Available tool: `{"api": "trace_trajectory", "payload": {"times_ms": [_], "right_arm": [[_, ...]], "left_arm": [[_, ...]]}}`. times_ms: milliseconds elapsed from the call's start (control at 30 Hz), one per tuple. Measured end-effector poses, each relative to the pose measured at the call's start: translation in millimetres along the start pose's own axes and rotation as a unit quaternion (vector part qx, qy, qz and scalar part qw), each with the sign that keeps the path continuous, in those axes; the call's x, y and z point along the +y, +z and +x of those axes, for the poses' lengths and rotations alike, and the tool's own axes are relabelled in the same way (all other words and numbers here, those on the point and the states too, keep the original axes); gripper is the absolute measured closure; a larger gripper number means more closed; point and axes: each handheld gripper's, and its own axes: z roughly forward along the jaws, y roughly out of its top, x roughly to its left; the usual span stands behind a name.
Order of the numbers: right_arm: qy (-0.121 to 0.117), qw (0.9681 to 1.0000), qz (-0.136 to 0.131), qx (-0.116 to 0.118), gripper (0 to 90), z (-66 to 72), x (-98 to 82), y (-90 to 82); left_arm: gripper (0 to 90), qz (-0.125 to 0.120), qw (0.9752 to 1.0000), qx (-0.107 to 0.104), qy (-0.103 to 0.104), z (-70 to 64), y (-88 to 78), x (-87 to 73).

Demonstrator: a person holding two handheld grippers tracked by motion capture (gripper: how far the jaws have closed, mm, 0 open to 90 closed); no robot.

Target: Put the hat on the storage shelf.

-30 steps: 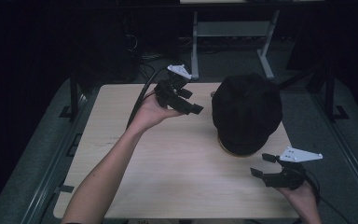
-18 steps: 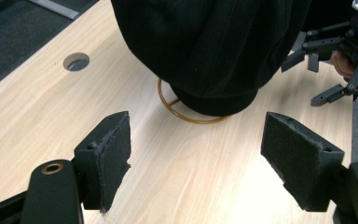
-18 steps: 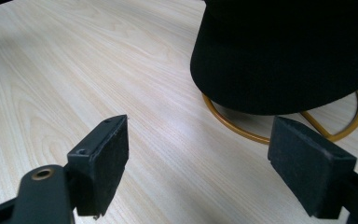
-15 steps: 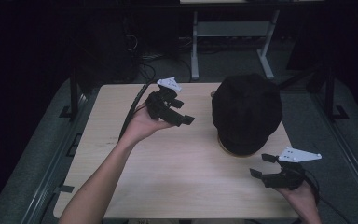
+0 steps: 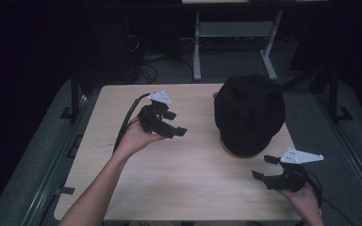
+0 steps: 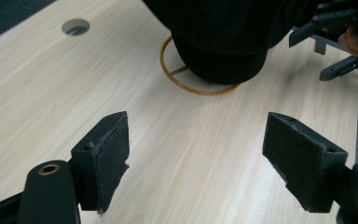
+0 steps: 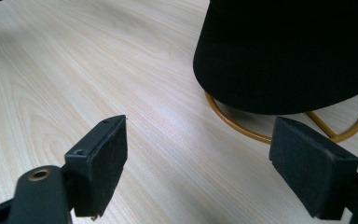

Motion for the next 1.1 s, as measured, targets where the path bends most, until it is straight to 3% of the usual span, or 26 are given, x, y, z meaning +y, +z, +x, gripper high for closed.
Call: {"api": "trace_trajectory", "payload": {"times_ms": [533,933,1100], "right_arm": [[-0.005,0.9999,0.010,0.001,18.8,5.3,2.0,4.3],[-0.008,0.9999,0.004,-0.006,18.8,10.4,4.8,6.1],[-0.007,0.9999,0.001,-0.008,18.9,12.5,4.9,5.4]], "left_arm": [[21.5,-0.007,0.9997,-0.001,-0.023,-2.6,0.2,-46.1],[20.9,-0.014,0.9997,0.018,-0.005,-17.8,-8.0,-82.5],[20.6,-0.019,0.9995,0.025,-0.007,-23.3,-13.3,-96.9]]}}
